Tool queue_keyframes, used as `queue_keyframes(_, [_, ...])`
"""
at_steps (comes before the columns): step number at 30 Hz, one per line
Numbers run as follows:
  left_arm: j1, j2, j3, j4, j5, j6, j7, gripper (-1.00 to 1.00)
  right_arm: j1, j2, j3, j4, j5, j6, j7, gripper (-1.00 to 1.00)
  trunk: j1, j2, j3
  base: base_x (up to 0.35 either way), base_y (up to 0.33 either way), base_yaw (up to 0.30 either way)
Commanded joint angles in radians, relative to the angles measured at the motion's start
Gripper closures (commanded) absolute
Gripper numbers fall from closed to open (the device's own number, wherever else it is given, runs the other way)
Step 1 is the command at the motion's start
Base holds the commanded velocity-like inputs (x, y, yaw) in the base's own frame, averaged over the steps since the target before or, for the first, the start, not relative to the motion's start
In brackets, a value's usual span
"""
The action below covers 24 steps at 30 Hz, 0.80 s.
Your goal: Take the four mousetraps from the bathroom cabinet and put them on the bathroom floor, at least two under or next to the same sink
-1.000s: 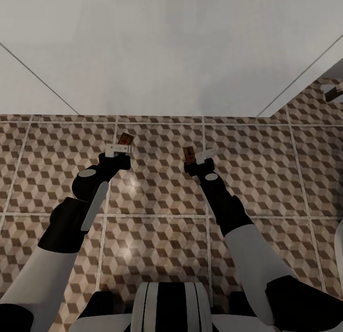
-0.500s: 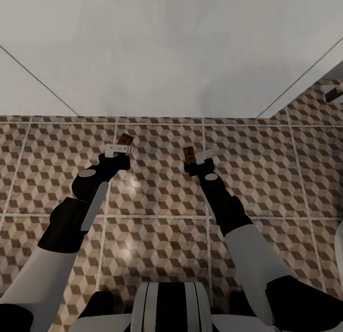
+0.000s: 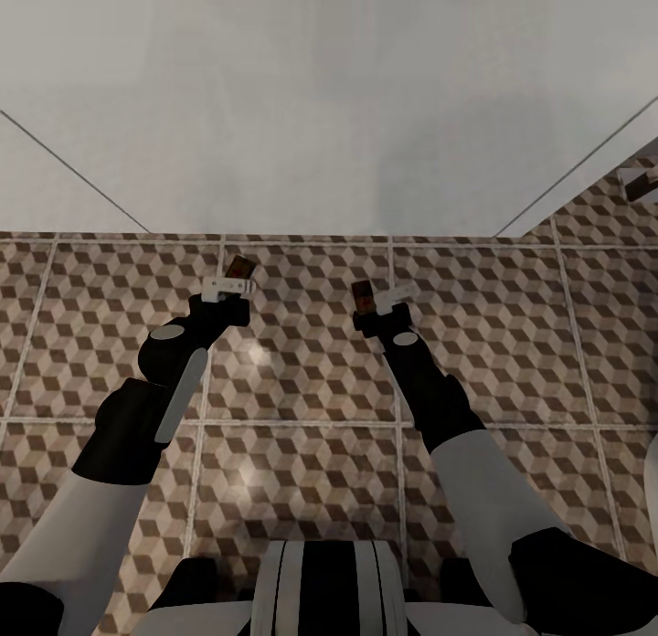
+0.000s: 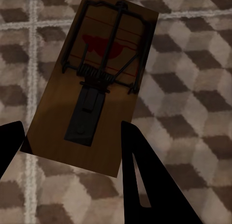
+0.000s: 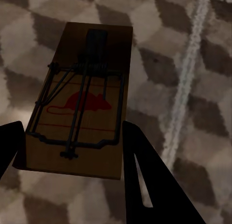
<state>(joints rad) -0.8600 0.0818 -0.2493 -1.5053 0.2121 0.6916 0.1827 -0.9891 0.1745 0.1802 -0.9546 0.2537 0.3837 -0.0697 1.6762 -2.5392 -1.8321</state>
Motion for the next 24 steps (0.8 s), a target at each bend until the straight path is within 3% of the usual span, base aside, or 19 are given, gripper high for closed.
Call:
queue_keyframes(1, [-0.001, 0.001, -0.002, -0.001, 0.011, 0.003, 0.010, 1.00, 0.000, 0.000, 0.002, -0.001, 0.002, 0.006, -0.002, 1.00, 0.000, 0.000, -0.001, 0.002, 0.000, 0.000])
queue_keyframes(16, [0.007, 0.001, -0.002, -0.001, 0.012, 0.003, 0.009, 1.00, 0.000, 0.000, -0.002, 0.009, 0.002, 0.013, 0.002, 1.00, 0.000, 0.000, -0.001, 0.000, 0.000, 0.000])
queue_keyframes(20, [0.007, 0.001, -0.002, -0.001, 0.012, 0.003, 0.009, 1.00, -0.003, 0.000, -0.002, 0.009, 0.002, 0.045, 0.003, 1.00, 0.000, 0.000, -0.001, 0.000, 0.000, 0.000])
queue_keyframes(24, [0.007, 0.001, -0.003, -0.001, 0.012, 0.003, 0.009, 1.00, -0.044, 0.000, -0.002, 0.012, 0.001, 0.066, 0.004, 1.00, 0.000, 0.000, -0.001, 0.000, 0.000, 0.000])
